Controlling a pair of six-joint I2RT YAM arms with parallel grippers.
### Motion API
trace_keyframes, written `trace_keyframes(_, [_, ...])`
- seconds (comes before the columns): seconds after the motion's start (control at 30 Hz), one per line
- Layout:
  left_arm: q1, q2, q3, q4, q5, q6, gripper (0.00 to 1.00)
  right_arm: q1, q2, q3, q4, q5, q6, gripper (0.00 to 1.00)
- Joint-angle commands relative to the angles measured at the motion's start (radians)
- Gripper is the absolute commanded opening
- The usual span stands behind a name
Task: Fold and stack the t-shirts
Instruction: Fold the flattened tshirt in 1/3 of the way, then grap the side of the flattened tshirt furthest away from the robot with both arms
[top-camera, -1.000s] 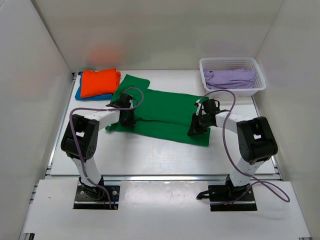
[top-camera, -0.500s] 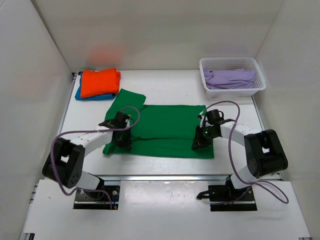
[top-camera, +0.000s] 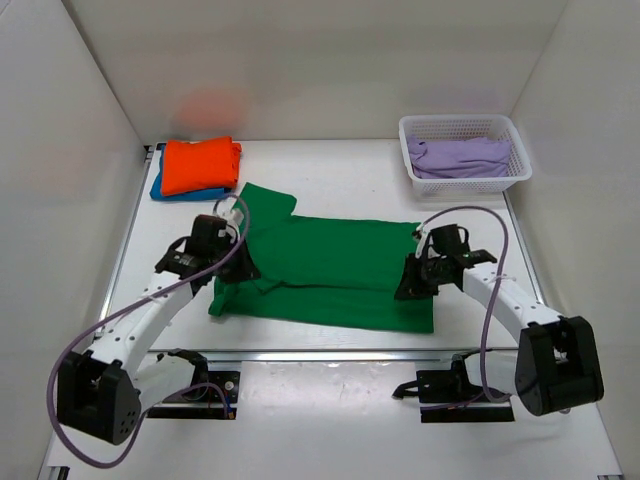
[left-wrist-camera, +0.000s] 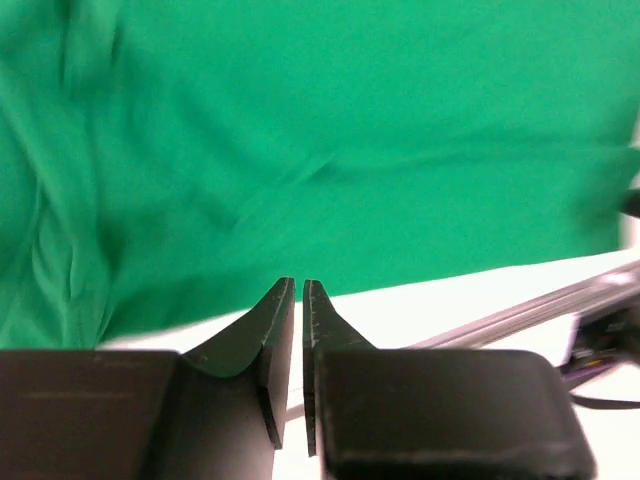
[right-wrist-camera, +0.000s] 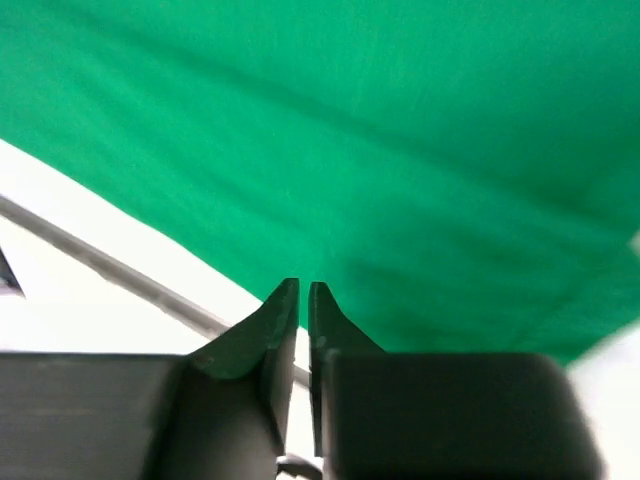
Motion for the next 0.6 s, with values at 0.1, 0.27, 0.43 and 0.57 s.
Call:
trace_keyframes(0.1, [0.064, 0.012, 0.192, 0.156, 0.057, 0.078, 0.41, -0.11, -0.023, 0.149, 0.086, 0.04, -0.045, 0.32])
trace_keyframes(0.27, [0.175, 0.24, 0.323, 0.27, 0.026, 0.184, 0.7, -0.155, 0.129, 0.224, 0.18, 0.083, -0.017, 0.5])
trace_keyframes(0.43, [0.194, 0.554, 0.586, 0.229, -0.051, 0.252, 0.69, -0.163, 0.314, 0.377, 0.194, 0.167, 0.0, 0.51])
trace_keyframes(0.57, [0.176, 0.775, 0.8, 0.178, -0.146, 0.293, 0.7, -0.173, 0.413, 0.468, 0.179, 0.215, 0.006, 0.51])
